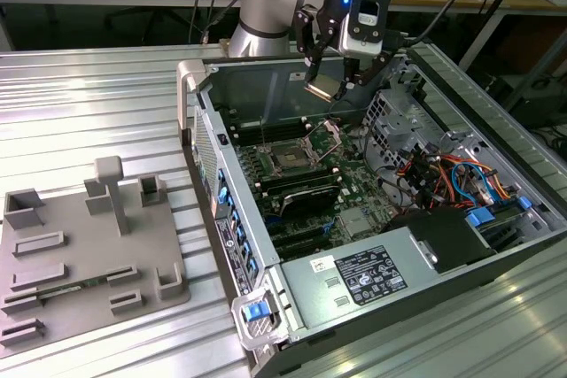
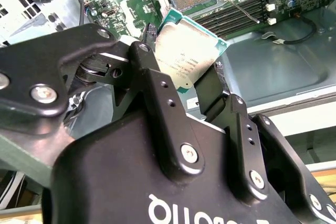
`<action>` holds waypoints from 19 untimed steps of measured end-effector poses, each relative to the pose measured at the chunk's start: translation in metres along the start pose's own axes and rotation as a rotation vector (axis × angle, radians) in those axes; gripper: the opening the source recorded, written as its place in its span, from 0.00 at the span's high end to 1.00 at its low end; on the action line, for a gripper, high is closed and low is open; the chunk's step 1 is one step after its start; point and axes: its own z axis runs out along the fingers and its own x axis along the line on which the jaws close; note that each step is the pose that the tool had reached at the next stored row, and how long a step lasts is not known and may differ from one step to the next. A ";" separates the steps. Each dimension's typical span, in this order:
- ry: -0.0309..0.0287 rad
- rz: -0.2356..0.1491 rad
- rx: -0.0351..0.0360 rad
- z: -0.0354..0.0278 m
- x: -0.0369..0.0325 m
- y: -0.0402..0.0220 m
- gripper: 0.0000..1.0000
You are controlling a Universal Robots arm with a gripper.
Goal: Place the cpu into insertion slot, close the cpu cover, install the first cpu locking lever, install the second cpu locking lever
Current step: 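Place the cpu into insertion slot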
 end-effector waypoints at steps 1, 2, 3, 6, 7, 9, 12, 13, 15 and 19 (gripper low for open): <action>-0.0003 0.004 -0.0001 0.0000 0.0000 0.0000 0.45; -0.0007 0.008 -0.0001 0.0000 0.0000 0.0000 0.45; -0.0012 0.013 -0.0002 0.0000 0.0000 0.0000 0.45; -0.0027 0.030 -0.0005 0.0000 0.0000 0.0000 0.45; -0.0036 0.040 -0.0008 0.0000 0.0000 0.0000 0.45; -0.0050 0.057 -0.0010 0.0000 0.0000 0.0000 0.45; -0.0066 0.074 -0.0014 0.0000 0.0000 0.0000 0.45; -0.0069 0.078 -0.0015 0.0000 0.0000 0.0000 0.45; -0.0076 0.085 -0.0016 0.0000 0.0000 0.0000 0.45; -0.0079 0.088 -0.0017 0.0000 0.0000 0.0000 0.45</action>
